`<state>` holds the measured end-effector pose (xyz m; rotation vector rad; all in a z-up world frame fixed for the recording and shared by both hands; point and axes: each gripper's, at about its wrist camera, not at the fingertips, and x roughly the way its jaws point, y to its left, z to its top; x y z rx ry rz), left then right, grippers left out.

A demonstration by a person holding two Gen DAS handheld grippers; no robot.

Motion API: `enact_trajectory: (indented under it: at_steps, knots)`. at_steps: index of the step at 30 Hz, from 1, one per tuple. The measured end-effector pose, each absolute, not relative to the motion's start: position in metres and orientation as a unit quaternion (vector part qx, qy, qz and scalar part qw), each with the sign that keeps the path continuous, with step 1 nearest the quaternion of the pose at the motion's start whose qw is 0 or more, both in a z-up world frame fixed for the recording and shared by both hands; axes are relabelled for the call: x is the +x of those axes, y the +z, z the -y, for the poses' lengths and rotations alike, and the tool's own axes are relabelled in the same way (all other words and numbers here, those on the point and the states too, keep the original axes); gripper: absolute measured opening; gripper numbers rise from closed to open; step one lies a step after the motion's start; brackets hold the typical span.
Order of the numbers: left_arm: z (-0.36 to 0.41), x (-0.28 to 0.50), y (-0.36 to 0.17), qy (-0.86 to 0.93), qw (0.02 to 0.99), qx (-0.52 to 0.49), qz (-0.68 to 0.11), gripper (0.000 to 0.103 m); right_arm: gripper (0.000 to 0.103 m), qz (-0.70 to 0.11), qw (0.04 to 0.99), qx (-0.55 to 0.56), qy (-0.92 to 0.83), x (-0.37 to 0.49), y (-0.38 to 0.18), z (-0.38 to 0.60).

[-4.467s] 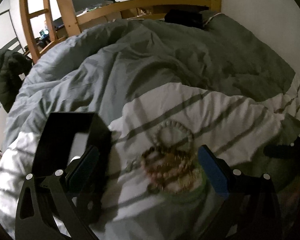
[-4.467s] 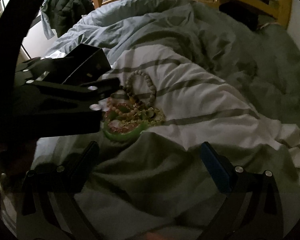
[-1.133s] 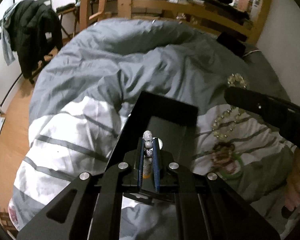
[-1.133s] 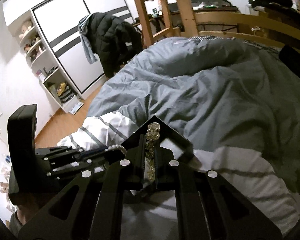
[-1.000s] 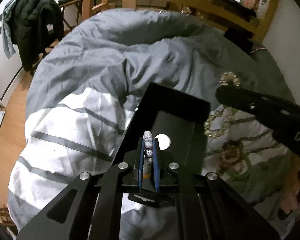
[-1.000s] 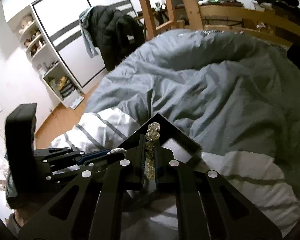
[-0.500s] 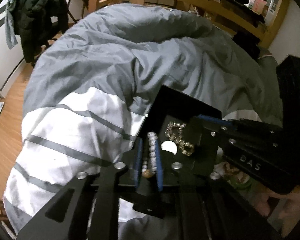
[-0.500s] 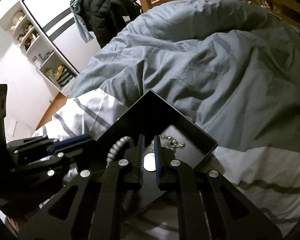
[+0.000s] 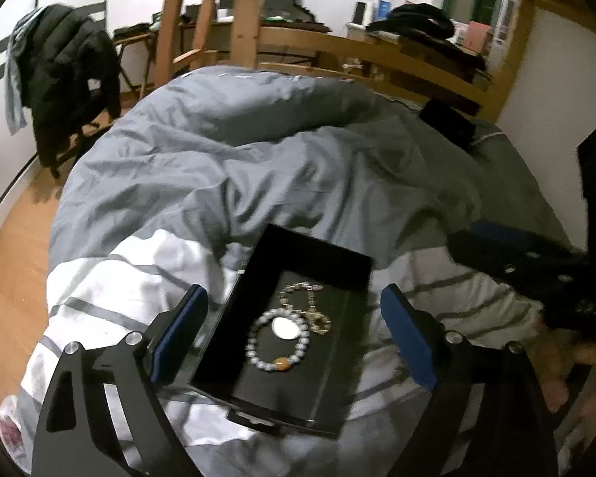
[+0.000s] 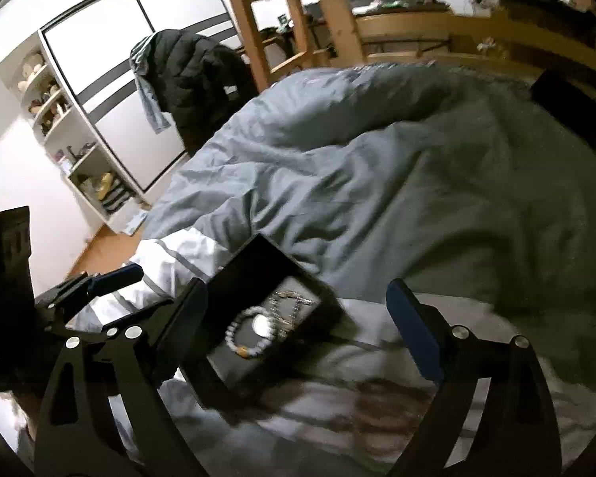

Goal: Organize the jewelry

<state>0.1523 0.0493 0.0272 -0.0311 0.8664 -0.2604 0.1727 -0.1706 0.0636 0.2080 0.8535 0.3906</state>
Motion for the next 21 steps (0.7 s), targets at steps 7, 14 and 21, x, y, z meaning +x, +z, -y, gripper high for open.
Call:
enact_trajectory:
  at_steps: [7, 14, 21]
  knots:
    - [-0.004, 0.134, 0.025, -0.163, 0.895, -0.015, -0.414, 0.089, 0.093, -0.399, 0.901, 0.073, 0.153, 0.124, 0.08, 0.219]
    - [0.046, 0.123, 0.002, -0.185, 0.887, 0.029, -0.423, 0.089, 0.093, -0.402, 0.902, 0.069, 0.141, 0.09, 0.07, 0.256]
    - [0.074, 0.125, -0.028, -0.191, 0.88, 0.053, -0.432, 0.088, 0.093, -0.428, 0.886, 0.069, 0.164, 0.079, 0.032, 0.259]
